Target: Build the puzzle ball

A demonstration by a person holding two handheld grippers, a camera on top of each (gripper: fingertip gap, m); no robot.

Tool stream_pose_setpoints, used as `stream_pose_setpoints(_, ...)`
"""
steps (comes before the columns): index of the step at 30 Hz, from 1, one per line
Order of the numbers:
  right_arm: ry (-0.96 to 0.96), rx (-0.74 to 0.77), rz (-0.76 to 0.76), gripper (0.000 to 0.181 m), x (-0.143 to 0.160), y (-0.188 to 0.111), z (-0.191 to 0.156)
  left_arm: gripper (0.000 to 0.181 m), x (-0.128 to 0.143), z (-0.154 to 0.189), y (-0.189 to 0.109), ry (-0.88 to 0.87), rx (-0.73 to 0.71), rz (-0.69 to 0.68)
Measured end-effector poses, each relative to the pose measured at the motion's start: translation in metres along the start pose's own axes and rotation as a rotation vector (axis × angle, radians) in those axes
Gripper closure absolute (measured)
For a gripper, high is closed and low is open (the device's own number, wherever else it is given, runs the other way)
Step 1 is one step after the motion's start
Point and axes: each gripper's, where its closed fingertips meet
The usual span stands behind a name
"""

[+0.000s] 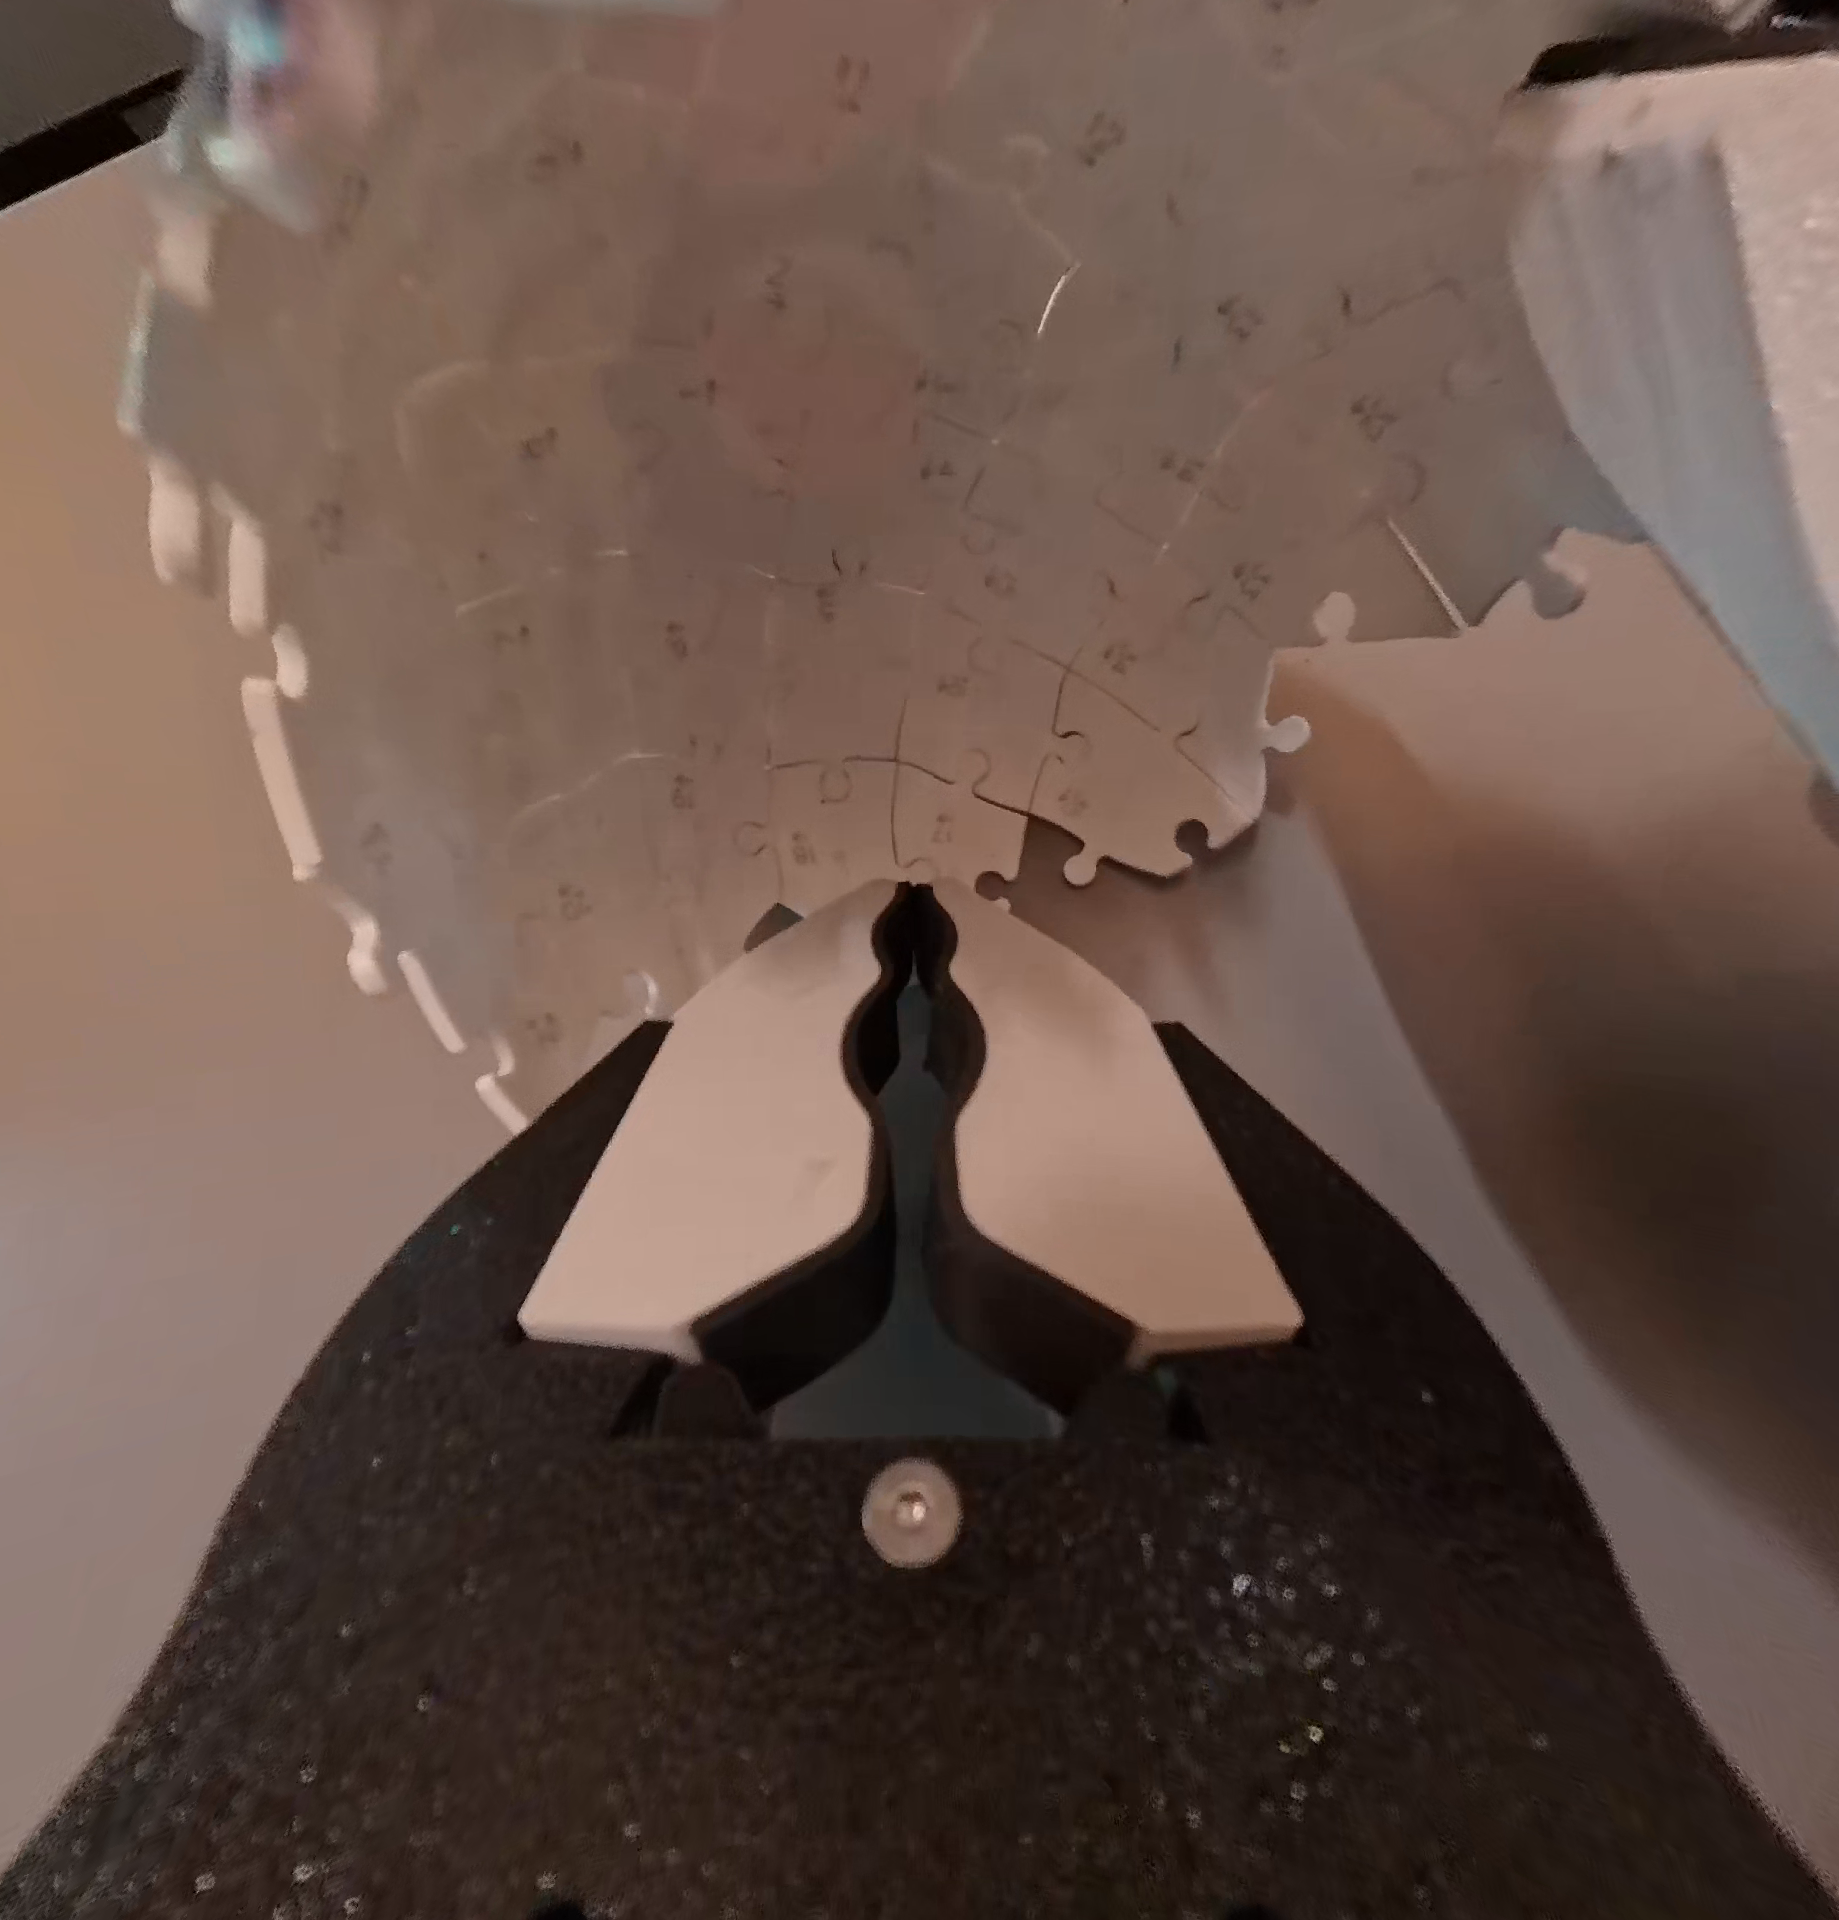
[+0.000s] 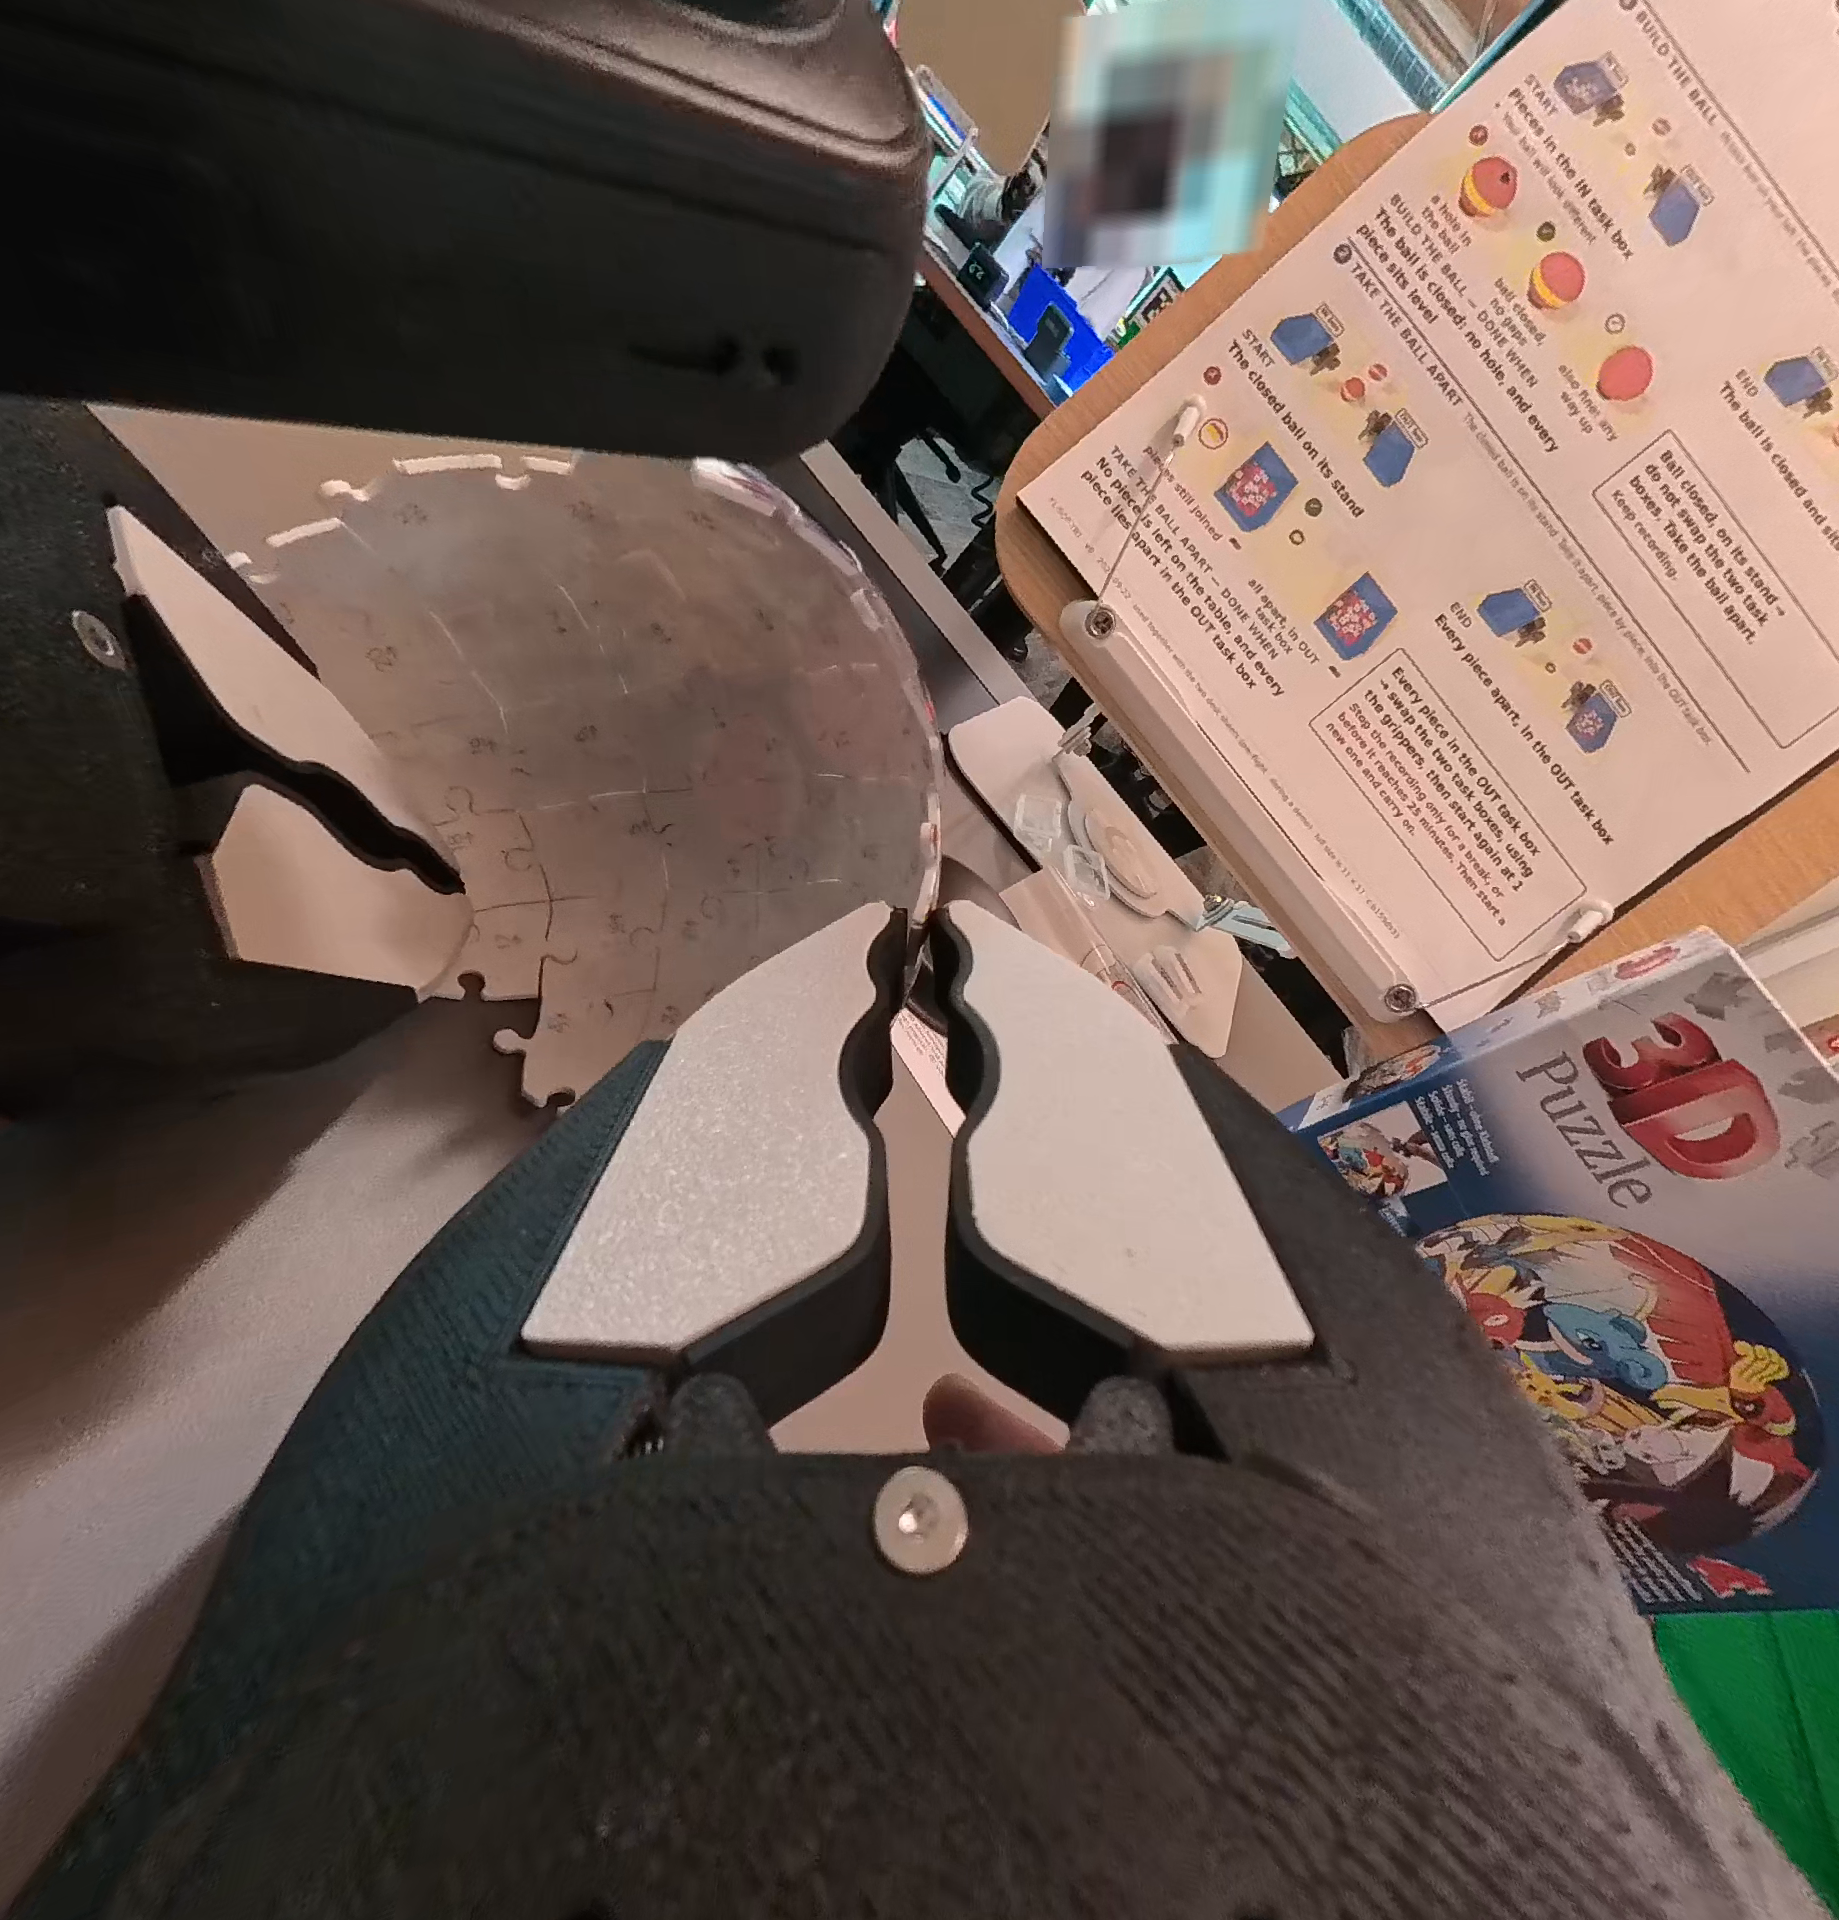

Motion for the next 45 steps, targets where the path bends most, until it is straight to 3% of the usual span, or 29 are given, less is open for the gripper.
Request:
stream_pose_setpoints(6,0.007,-0.001,-0.01,0.176,0.003,0.001,0.001,0.179,-0.009,0.005,-0.007,-0.007,0.062,0.085)
stream_pose_setpoints(14,0.008,0.002,-0.01,0.177,0.003,0.002,0.002,0.169,-0.057,-0.01,-0.059,0.186,0.009,0.372)
stream_pose_setpoints(17,0.011,0.005,-0.014,0.177,0.004,0.003,0.002,0.154,-0.072,-0.032,-0.073,0.207,-0.057,0.451)
stream_pose_setpoints(22,0.003,0.009,-0.021,0.177,0.006,0.004,0.003,0.126,-0.059,-0.054,-0.058,0.187,-0.028,0.361)
stream_pose_setpoints(28,0.0,0.011,-0.034,0.177,0.008,0.004,0.004,0.129,-0.067,-0.043,-0.042,0.224,0.084,0.369)
stream_pose_setpoints(33,0.005,0.012,-0.051,0.176,0.01,0.005,0.005,0.144,-0.058,-0.051,-0.023,0.234,-0.007,0.259)
stream_pose_setpoints(36,0.006,0.011,-0.056,0.176,0.01,0.006,0.004,0.171,-0.059,-0.054,-0.021,0.215,-0.068,0.286)
stream_pose_setpoints(45,0.036,0.016,-0.042,0.172,0.009,0.006,0.007,0.179,-0.06,-0.057,-0.021,0.165,-0.132,0.305)
Point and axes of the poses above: each gripper's, where its closed fingertips meet, y out along the fingers, x out of its underside, z = x × y across the jaws, and after that the axes turned 11 degrees about z, right-handed
